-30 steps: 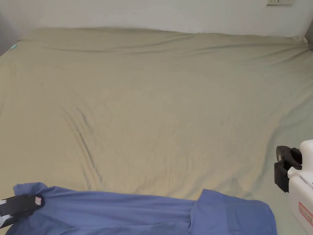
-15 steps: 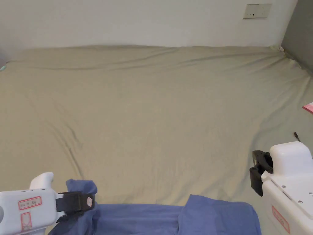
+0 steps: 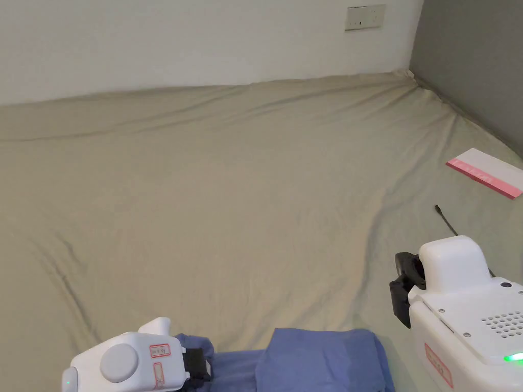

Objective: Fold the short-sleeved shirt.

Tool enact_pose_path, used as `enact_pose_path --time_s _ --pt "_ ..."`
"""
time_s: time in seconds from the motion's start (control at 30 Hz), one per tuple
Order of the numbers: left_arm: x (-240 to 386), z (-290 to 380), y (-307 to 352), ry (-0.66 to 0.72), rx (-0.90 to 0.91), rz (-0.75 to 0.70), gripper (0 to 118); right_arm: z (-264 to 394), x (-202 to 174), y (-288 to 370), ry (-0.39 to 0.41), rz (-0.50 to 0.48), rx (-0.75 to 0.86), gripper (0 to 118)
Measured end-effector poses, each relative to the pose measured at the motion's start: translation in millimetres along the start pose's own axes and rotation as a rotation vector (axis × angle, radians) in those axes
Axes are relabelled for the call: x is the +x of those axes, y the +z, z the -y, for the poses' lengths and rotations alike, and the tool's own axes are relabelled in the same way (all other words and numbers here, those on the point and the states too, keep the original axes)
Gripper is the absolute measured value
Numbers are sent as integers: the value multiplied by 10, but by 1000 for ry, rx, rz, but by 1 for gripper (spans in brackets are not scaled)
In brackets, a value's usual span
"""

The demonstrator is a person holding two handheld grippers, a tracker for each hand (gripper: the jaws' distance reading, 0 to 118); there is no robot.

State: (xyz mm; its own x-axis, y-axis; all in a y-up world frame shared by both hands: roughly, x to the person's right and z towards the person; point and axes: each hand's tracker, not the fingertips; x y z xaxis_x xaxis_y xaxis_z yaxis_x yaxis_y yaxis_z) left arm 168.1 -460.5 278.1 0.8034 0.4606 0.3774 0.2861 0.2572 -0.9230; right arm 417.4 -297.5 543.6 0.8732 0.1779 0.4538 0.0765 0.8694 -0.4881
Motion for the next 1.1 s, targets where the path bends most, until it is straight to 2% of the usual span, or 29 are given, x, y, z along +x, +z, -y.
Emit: enact_pose_path --time_s 0.03,0.07,0.13,0.17,0.2,0.23,0.27,0.4,0.43,0.47,0.57,0.6,0.73,0.83,1.1 --pt "26 12 -54 -8 -10 -7 14 5 15 -8 -2 2 -3 2" --pt "47 21 -103 -3 -15 -14 23 11 33 -17 -5 4 -8 2" --pt "61 41 -139 49 -27 40 84 20 53 -32 -7 3 -14 2" --pt "18 30 -130 101 -34 151 84 19 48 -31 -7 3 -16 2" --pt "4 23 -116 155 -56 272 94 18 43 -30 -7 3 -16 2" --pt "10 12 -63 186 -74 337 109 18 43 -32 -5 4 -17 2" --pt "-7 21 28 212 -66 393 118 17 43 -35 -3 3 -18 2" --pt "-161 -78 414 163 84 404 114 2 17 -38 4 0 -17 2" --pt "-215 -69 512 136 128 382 109 -5 3 -32 4 -1 -16 2" --pt "-276 -60 616 101 175 337 97 -10 -9 -28 6 -3 -15 2" --pt "-331 9 824 -13 251 166 15 -14 -51 -22 10 -7 -15 2" --pt "-346 56 820 -55 272 108 0 -13 -67 -21 11 -9 -15 2" --pt "-242 309 666 -255 269 -58 0 -4 -131 1 18 -18 -19 2" --pt "-36 553 396 -356 219 -81 0 5 -159 11 25 -25 -23 2" --pt "532 832 -327 -422 140 -83 0 45 -133 51 28 -25 -30 2"
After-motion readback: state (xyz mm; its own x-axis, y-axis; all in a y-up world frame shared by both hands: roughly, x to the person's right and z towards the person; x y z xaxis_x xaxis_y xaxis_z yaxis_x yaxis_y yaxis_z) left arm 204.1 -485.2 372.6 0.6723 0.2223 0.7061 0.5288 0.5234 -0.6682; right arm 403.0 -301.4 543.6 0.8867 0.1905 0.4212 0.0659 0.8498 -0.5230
